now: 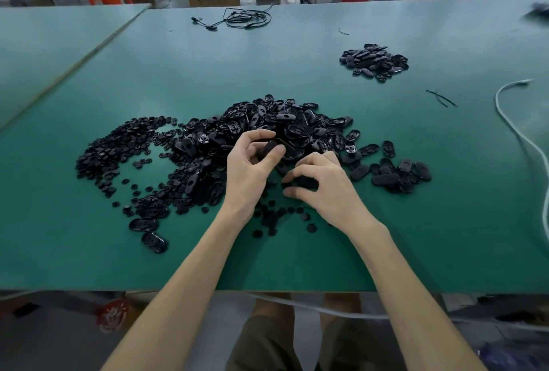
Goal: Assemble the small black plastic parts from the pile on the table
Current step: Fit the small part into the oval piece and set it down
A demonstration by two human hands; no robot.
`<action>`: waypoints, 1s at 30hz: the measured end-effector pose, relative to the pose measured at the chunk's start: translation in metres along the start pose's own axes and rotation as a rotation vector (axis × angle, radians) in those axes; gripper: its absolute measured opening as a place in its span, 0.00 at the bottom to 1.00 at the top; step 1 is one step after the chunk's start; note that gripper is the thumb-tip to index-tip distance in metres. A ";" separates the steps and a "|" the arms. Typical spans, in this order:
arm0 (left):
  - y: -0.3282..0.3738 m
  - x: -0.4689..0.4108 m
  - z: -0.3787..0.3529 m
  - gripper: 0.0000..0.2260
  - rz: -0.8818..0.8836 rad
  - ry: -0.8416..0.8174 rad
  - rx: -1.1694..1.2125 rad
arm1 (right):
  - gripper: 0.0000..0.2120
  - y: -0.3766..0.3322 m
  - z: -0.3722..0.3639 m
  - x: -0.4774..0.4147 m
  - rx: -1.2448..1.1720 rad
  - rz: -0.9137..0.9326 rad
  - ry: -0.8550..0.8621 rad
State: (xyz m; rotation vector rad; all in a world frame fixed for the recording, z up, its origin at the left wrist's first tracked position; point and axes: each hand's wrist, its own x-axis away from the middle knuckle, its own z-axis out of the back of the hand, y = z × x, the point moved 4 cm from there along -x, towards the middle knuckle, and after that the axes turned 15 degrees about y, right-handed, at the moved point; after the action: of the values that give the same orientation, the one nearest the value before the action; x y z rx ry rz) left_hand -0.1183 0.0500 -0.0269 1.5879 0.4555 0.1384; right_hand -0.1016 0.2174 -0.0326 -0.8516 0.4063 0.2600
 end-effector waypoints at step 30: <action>-0.002 0.001 -0.002 0.09 -0.064 0.006 -0.142 | 0.03 -0.002 0.009 0.000 -0.185 -0.177 0.165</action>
State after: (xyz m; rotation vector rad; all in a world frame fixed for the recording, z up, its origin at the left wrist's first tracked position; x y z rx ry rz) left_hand -0.1180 0.0522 -0.0287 1.4321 0.4906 0.1244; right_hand -0.0984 0.2230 -0.0255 -1.0889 0.4622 0.0632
